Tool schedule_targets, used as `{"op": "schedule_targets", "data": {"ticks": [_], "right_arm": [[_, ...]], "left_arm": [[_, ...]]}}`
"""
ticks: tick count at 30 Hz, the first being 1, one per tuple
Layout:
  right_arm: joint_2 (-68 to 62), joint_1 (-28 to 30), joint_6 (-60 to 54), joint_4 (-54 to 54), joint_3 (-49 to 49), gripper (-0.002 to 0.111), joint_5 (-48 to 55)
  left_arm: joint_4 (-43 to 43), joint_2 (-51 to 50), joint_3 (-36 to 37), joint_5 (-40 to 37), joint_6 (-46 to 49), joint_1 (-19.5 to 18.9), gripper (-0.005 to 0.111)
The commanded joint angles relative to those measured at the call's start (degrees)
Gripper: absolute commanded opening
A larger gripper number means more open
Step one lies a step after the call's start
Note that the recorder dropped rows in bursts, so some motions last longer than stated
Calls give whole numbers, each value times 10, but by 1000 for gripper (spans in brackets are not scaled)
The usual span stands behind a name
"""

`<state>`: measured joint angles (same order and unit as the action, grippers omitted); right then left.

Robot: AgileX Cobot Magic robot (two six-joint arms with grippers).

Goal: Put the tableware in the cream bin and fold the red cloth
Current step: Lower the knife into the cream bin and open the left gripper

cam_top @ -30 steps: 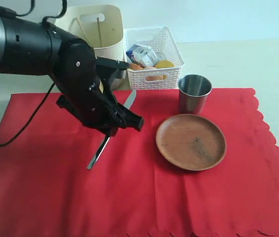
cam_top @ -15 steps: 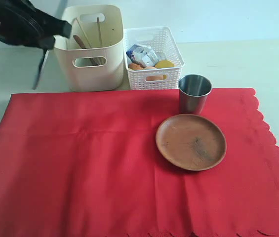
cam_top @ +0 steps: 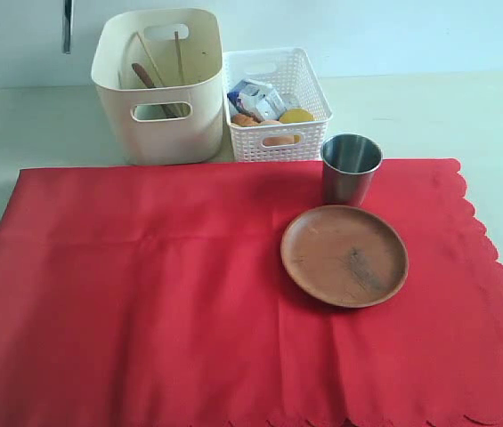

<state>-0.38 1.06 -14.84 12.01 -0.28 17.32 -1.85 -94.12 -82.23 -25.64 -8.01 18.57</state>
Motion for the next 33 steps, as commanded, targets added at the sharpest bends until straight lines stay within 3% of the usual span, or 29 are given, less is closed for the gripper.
{"op": "schedule_targets", "data": {"ticks": [1, 6, 13, 21, 33], "right_arm": [[4, 3, -1, 0, 3, 0, -6], [4, 3, -1, 0, 3, 0, -6], [4, 3, -1, 0, 3, 0, 2], [4, 3, -1, 0, 3, 0, 1], [4, 3, -1, 0, 3, 0, -2]], "left_arm": [[18, -61, -59, 20, 3, -1, 0], [25, -128, -115, 42, 3, -1, 0], [26, -255, -185, 133, 3, -2, 0], [28, -329, -192, 148, 1, -2, 0], [57, -364, -192, 130, 1, -2, 0]]}}
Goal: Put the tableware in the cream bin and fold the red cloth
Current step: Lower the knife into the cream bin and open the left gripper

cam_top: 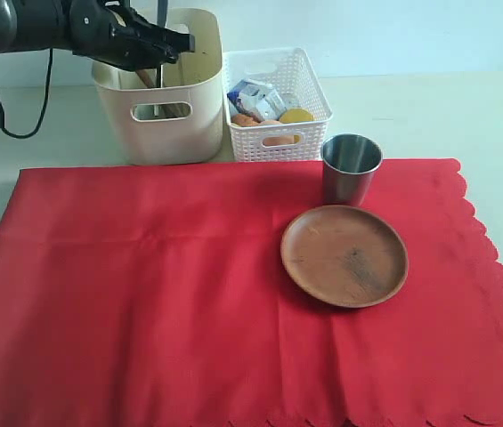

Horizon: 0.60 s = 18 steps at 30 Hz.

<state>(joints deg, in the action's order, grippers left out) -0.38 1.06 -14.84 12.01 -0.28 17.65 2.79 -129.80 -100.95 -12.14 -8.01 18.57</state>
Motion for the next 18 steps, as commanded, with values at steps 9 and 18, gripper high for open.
{"op": "schedule_targets", "data": {"ticks": [9, 18], "right_arm": [[4, 3, -1, 0, 3, 0, -6], [4, 3, -1, 0, 3, 0, -6]], "left_arm": [[10, -11, -5, -23, 1, -2, 39], [8, 81, -5, -65, 3, -2, 57]]}}
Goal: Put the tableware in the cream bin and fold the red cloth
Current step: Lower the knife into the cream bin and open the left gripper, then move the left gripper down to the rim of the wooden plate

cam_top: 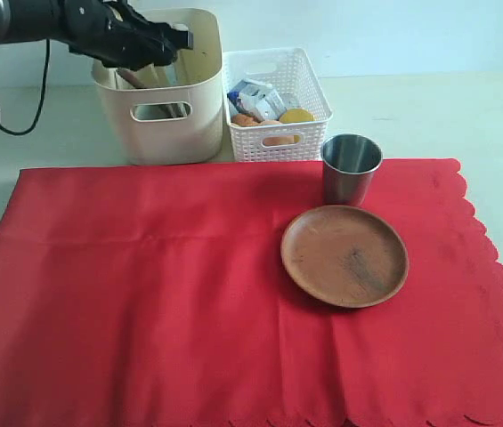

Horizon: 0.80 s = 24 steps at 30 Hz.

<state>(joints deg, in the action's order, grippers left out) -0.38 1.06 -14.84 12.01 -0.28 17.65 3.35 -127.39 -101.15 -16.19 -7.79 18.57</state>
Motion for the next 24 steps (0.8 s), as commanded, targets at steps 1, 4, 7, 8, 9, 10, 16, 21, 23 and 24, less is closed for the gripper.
{"op": "schedule_targets", "data": {"ticks": [1, 4, 7, 8, 9, 10, 16, 21, 23, 24], "right_arm": [[4, 3, -1, 0, 3, 0, -6], [4, 3, -1, 0, 3, 0, -6], [4, 3, -1, 0, 3, 0, -6], [4, 3, -1, 0, 3, 0, -6], [4, 3, -1, 0, 3, 0, -6], [4, 3, -1, 0, 3, 0, -6], [4, 3, -1, 0, 3, 0, -6], [4, 3, -1, 0, 3, 0, -6], [4, 3, -1, 0, 3, 0, -6], [4, 3, -1, 0, 3, 0, -6]], "left_arm": [[3, 72, -3, -40, 3, -2, 57], [3, 119, -3, -107, 3, -2, 57], [3, 167, -3, -185, 26, -2, 57], [4, 181, -3, -213, 34, -2, 57], [12, 205, -3, -262, 46, -2, 57], [16, 215, -3, -288, 48, -2, 57], [129, 249, -3, -455, 97, -2, 57], [186, 248, -2, -515, 121, 15, 57], [186, 248, 14, -518, 121, 31, 57], [185, 248, 29, -516, 121, 43, 57]]}}
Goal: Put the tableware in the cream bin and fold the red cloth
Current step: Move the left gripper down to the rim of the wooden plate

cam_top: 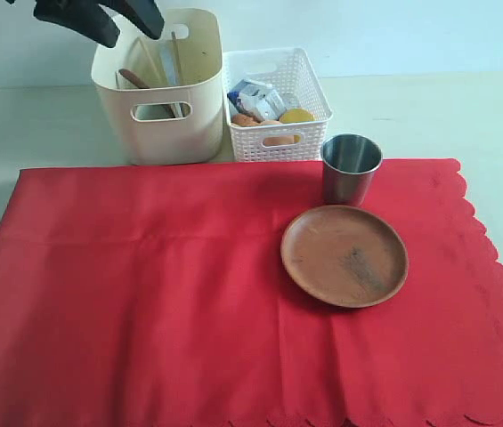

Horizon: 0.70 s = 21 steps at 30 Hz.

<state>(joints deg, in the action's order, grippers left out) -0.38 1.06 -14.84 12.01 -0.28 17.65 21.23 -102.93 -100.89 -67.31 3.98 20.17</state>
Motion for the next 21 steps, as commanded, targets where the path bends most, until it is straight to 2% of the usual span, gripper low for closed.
{"op": "schedule_targets", "data": {"ticks": [1, 9, 21], "right_arm": [[4, 3, -1, 0, 3, 0, -6], [4, 3, -1, 0, 3, 0, -6], [4, 3, -1, 1, 3, 0, -6]], "left_arm": [[6, 2, 35, -3, 3, 33, 57], [25, -25, 91, 13, 3, 70, 57], [81, -110, 97, 46, 10, 108, 57]]}}
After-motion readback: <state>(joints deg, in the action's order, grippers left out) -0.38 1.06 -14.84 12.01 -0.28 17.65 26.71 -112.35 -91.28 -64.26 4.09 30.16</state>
